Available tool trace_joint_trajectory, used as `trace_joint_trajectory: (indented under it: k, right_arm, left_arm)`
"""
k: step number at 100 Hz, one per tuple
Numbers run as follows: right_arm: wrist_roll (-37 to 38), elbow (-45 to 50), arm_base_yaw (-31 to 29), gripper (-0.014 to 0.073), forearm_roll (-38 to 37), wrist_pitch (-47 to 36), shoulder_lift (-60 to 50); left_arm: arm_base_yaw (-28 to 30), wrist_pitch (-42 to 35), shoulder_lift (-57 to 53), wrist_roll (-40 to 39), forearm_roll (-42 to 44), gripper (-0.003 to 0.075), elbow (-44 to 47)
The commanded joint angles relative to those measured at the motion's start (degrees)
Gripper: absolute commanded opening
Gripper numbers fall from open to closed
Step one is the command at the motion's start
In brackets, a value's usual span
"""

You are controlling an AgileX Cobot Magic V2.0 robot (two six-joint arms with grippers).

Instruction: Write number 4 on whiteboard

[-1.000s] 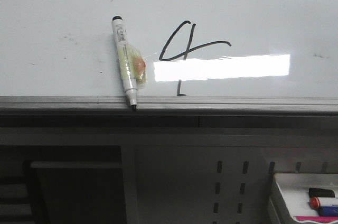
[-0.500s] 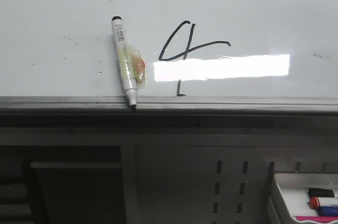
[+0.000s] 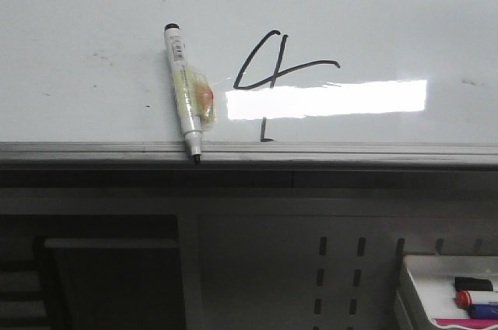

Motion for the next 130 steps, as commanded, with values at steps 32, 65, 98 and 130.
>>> trace_joint_trajectory:
  k: [32,65,98,130]
  right_arm:
    - [0.2,-1.3,-0.3,-0.0064,-3.9,-2.9,1.3]
    - [56.4,2.1,-8.7,-0.0064,-55.4,-7.5,14.9]
    - [118.7,8.8,-33.6,-0.0064,-107.7,13.2,17.0]
    - [119.8,11.4,-41.7,-0.0064,-108.3,32.7,0.4]
  left_arm:
    - [0.1,-2.9,-1.4,-0.6,0.0,-0.002,2.0]
    - [0.1,-2.9,-1.4,-0.6,0.0,-0.002,2.0]
    - [0.1,-2.9,-1.4,-0.6,0.0,-0.002,2.0]
    - [0.1,-2.9,-1.4,-0.6,0.0,-0.002,2.0]
